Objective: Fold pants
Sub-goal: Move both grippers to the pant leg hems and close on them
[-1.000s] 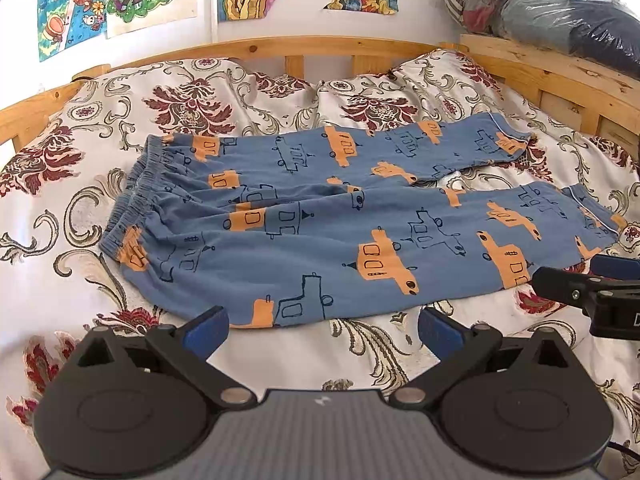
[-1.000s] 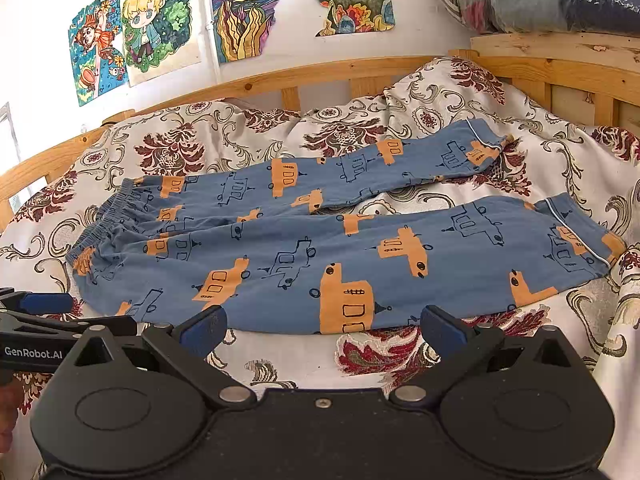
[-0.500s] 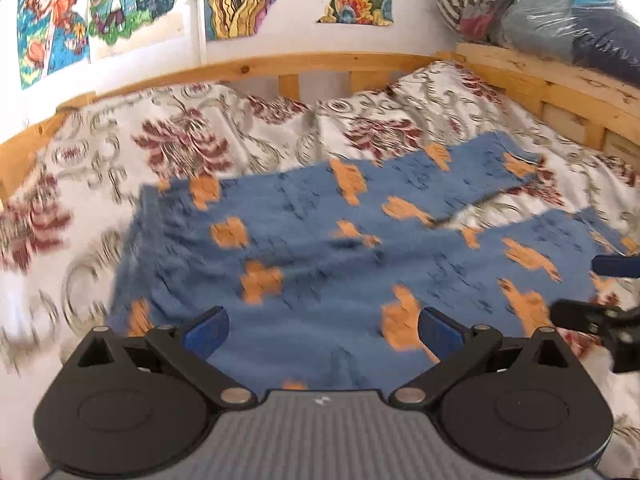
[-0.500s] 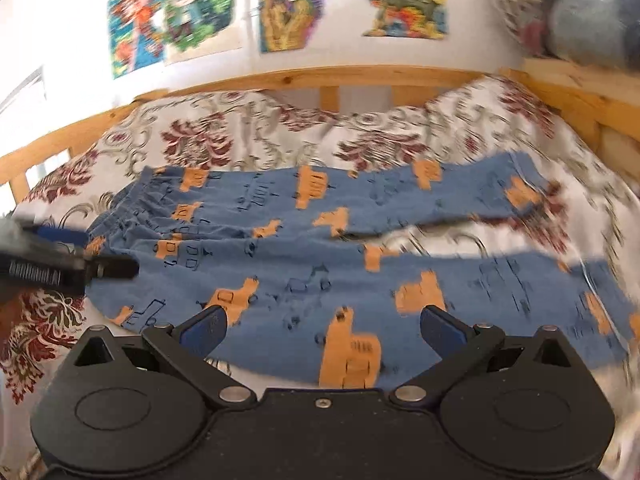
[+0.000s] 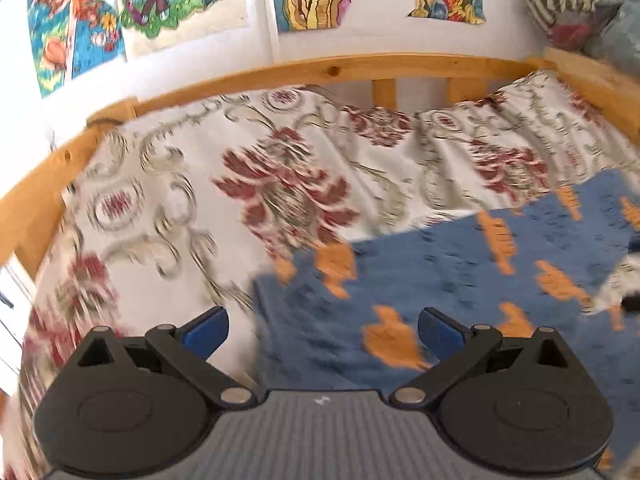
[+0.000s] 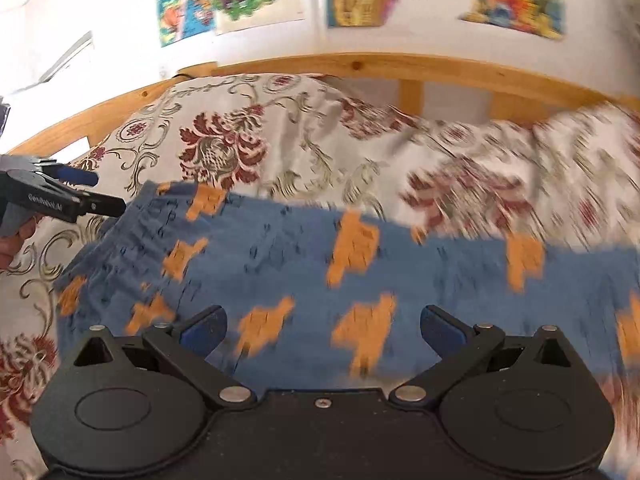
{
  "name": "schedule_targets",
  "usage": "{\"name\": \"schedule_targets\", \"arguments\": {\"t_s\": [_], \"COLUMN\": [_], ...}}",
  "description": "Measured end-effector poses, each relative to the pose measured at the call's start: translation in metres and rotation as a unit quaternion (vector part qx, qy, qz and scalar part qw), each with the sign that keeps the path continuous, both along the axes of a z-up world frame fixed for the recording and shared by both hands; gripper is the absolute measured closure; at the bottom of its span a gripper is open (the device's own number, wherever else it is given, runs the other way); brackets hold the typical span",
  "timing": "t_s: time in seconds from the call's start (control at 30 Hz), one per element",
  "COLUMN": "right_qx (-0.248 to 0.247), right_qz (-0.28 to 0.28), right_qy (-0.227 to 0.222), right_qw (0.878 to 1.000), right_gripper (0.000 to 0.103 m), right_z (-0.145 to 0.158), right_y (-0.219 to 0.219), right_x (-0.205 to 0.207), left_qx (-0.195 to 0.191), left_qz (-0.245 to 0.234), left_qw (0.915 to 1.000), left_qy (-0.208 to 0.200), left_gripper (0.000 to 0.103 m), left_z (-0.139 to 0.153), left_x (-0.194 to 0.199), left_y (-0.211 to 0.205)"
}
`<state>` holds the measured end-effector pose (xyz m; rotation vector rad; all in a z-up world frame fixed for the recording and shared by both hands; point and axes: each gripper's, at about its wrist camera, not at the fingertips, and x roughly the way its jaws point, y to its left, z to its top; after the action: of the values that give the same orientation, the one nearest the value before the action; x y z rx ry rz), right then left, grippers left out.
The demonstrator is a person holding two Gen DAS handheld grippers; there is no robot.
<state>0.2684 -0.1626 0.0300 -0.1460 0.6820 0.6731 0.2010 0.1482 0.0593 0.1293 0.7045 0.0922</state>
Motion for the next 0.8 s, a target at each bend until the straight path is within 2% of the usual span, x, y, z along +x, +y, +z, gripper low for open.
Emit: {"name": "schedule_targets", "arguments": {"t_s": [0.07, 0.27, 0.37, 0.43, 0.53, 0.63, 0.73, 0.77, 0.8], "right_qx": [-0.008, -0.056, -0.070, -0.082, -0.087, -0.087, -0.096, -0.100, -0.105], "right_qz": [0.037, 0.152, 0.187, 0.206, 0.227, 0.246, 0.253, 0.252, 0.253], "right_qy": [-0.010, -0.056, -0.050, -0.040, -0.010, 0.011, 0.020, 0.028, 0.035], "right_qw": [0.999, 0.985, 0.978, 0.974, 0.970, 0.965, 0.962, 0.962, 0.961], "right_gripper": [0.001, 0.001, 0.001, 0.002, 0.011, 0.020, 0.040, 0.047, 0.047], "right_z": [0.001, -0.009, -0.015, -0.020, -0.026, -0.029, -0.033, -0.035, -0.037], "right_y": [0.017, 0.073, 0.085, 0.088, 0.090, 0.096, 0.103, 0.105, 0.106], "right_x": [0.027, 0.088, 0.111, 0.124, 0.146, 0.160, 0.169, 0.173, 0.176], "left_qx": [0.019, 0.023, 0.022, 0.021, -0.001, -0.023, -0.020, -0.014, -0.004], "left_qz": [-0.011, -0.063, -0.075, -0.082, -0.089, -0.104, -0.116, -0.120, -0.123], "left_qw": [0.9997, 0.9970, 0.9953, 0.9939, 0.9918, 0.9891, 0.9865, 0.9853, 0.9846], "left_qy": [0.005, 0.039, 0.058, 0.071, 0.091, 0.102, 0.114, 0.121, 0.124], "left_gripper": [0.000, 0.000, 0.001, 0.006, 0.012, 0.024, 0.053, 0.056, 0.058], "left_z": [-0.004, -0.012, -0.016, -0.017, -0.016, -0.015, -0.017, -0.018, -0.020], "left_x": [0.014, 0.054, 0.070, 0.078, 0.087, 0.093, 0.097, 0.099, 0.099], "left_y": [0.007, 0.022, 0.032, 0.039, 0.053, 0.060, 0.058, 0.056, 0.054]}}
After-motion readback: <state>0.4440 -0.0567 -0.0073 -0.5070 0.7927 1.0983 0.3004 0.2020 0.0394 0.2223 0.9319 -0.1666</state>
